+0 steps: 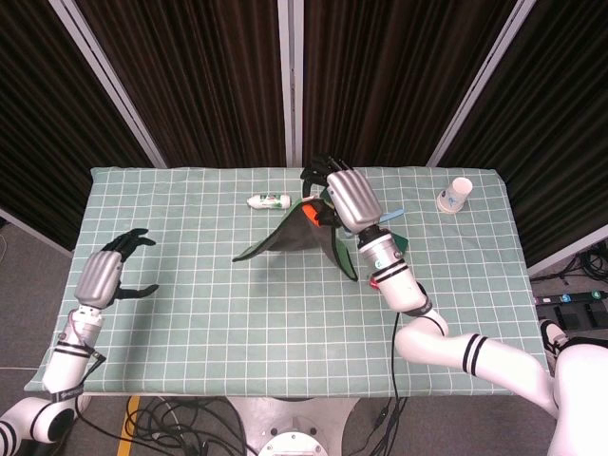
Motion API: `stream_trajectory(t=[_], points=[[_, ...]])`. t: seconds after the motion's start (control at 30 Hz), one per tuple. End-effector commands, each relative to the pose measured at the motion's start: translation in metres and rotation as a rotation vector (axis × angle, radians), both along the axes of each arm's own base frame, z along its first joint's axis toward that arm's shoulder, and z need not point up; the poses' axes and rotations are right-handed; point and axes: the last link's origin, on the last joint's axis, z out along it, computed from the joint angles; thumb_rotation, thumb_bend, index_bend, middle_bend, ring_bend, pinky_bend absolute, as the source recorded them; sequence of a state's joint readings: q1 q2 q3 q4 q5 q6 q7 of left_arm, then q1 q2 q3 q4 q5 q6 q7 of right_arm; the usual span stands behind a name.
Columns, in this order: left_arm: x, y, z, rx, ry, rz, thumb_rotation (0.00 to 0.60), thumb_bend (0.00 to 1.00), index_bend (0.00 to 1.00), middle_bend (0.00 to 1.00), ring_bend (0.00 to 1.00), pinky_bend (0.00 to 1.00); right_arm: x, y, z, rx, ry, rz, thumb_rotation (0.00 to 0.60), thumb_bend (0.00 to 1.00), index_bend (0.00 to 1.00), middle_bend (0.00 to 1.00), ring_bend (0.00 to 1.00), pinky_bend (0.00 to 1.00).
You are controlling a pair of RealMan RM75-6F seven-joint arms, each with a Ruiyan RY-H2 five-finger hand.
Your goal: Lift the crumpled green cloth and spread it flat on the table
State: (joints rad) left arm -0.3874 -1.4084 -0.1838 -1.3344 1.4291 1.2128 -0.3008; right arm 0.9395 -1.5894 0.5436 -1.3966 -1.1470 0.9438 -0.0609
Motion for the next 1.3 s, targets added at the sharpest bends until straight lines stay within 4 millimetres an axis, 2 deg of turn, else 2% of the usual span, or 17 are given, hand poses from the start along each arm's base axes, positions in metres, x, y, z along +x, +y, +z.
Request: stream_trajectory(t=[0.03,0.17,0.23,0.37,0.47,0.6,0.73,0.83,0.87,0.97,1.03,1.3], points=[[0.013,0.021,-0.015,-0.049,-0.093,0.021,0.6,0.06,0.35,0.28,0.23,0.33,0.012,-0.002,0.005,-0.015,0.04,0.007,0.6,0.47,0.77,0.35,0.17,0.21],[0.017,0.037,-0.029,-0.096,-0.13,0.066,0.594,0.05,0.35,0.28,0.23,0.33,0.021,-0.001,-0.013,0.005,0.126,0.001,0.6,0.47,0.77,0.35,0.17,0.21],[0.018,0.043,-0.037,-0.111,-0.133,0.082,0.531,0.05,0.35,0.28,0.23,0.33,0.028,-0.001,-0.026,0.015,0.159,-0.004,0.6,0.47,0.76,0.35,0.17,0.21],[0.023,0.049,-0.049,-0.149,-0.171,0.113,0.301,0.03,0.35,0.28,0.23,0.34,0.045,-0.004,-0.047,0.023,0.182,-0.021,0.6,0.47,0.76,0.34,0.17,0.21],[0.027,0.054,-0.056,-0.185,-0.206,0.143,0.191,0.02,0.35,0.27,0.23,0.34,0.063,-0.008,-0.059,0.023,0.19,-0.034,0.6,0.47,0.76,0.35,0.17,0.21],[0.029,0.061,-0.062,-0.206,-0.199,0.172,0.073,0.02,0.34,0.27,0.23,0.34,0.085,-0.015,-0.071,-0.004,0.209,-0.059,0.6,0.47,0.76,0.34,0.17,0.21],[0.029,0.065,-0.063,-0.212,-0.181,0.184,0.037,0.01,0.34,0.27,0.23,0.34,0.103,-0.02,-0.079,-0.016,0.22,-0.079,0.6,0.47,0.76,0.34,0.17,0.21],[0.031,0.065,-0.065,-0.212,-0.16,0.175,0.041,0.02,0.34,0.27,0.23,0.34,0.113,-0.021,-0.082,-0.02,0.221,-0.084,0.6,0.47,0.75,0.34,0.17,0.21],[0.032,0.064,-0.067,-0.214,-0.152,0.169,0.064,0.02,0.34,0.27,0.23,0.34,0.115,-0.022,-0.083,-0.018,0.222,-0.086,0.6,0.47,0.75,0.34,0.17,0.21],[0.036,0.062,-0.075,-0.226,-0.129,0.151,0.221,0.02,0.34,0.27,0.23,0.34,0.122,-0.023,-0.087,-0.015,0.222,-0.096,0.6,0.47,0.75,0.34,0.17,0.21],[0.04,0.062,-0.081,-0.232,-0.112,0.137,0.299,0.03,0.34,0.27,0.23,0.34,0.126,-0.024,-0.091,-0.01,0.224,-0.102,0.6,0.47,0.75,0.34,0.17,0.21],[0.045,0.071,-0.096,-0.18,-0.007,0.112,0.507,0.06,0.34,0.27,0.23,0.34,0.133,-0.027,-0.098,0.023,0.198,-0.126,0.6,0.47,0.75,0.34,0.17,0.21]])
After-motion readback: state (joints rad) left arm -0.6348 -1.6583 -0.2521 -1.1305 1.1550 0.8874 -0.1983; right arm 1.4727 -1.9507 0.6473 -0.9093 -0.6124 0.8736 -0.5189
